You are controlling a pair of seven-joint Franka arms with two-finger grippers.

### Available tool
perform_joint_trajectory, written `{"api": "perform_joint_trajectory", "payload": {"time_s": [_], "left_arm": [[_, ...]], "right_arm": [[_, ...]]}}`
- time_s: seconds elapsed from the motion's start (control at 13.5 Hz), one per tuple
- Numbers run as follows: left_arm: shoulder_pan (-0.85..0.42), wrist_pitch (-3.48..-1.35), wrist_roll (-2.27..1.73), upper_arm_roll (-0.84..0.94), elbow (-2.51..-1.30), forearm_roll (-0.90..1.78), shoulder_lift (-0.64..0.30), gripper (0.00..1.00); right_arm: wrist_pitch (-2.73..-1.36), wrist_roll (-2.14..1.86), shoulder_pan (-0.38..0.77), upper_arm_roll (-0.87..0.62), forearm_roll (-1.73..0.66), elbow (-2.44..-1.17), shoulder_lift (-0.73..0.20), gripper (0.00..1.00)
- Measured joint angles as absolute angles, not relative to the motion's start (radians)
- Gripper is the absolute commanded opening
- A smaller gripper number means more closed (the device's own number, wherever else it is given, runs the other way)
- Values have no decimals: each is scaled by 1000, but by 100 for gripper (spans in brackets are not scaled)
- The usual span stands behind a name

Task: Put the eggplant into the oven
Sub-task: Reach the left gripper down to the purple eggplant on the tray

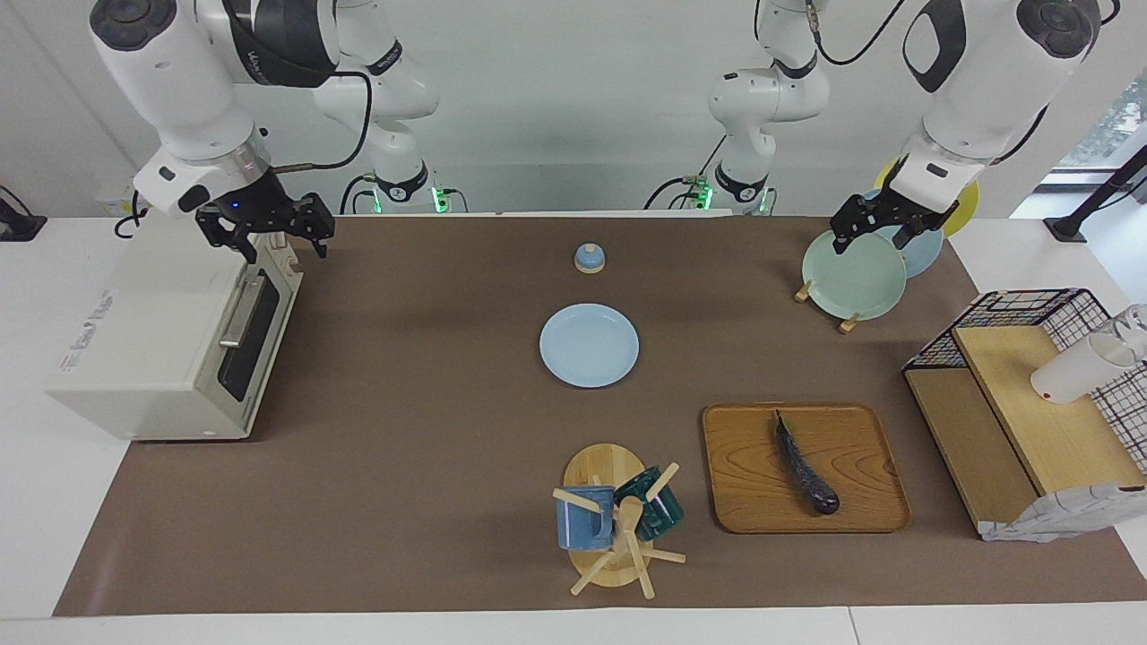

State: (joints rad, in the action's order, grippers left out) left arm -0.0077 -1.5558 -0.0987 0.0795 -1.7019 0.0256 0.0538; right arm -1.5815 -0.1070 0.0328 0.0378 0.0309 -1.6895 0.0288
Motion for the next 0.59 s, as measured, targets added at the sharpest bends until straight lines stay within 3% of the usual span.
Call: {"api": "perform_joint_trajectory", "payload": {"time_s": [0.37, 0.45, 0.52, 0.59], "left_arm": [[-7, -1556, -99, 79, -1701, 34, 54, 100], [-6, -1556, -99, 79, -1701, 34, 54, 100], [-6, -1556, -99, 79, -1701, 34, 54, 100], [-6, -1557, -99, 79, -1701, 34, 54, 100]], "right_arm": [[-1581, -107, 32, 39, 31, -1690, 29, 100], [-1581, -107, 29, 41, 31, -1690, 29, 84], [-1581, -107, 20, 42, 31, -1691, 29, 43], [-1586, -107, 11, 43, 31, -1693, 29, 21]]}}
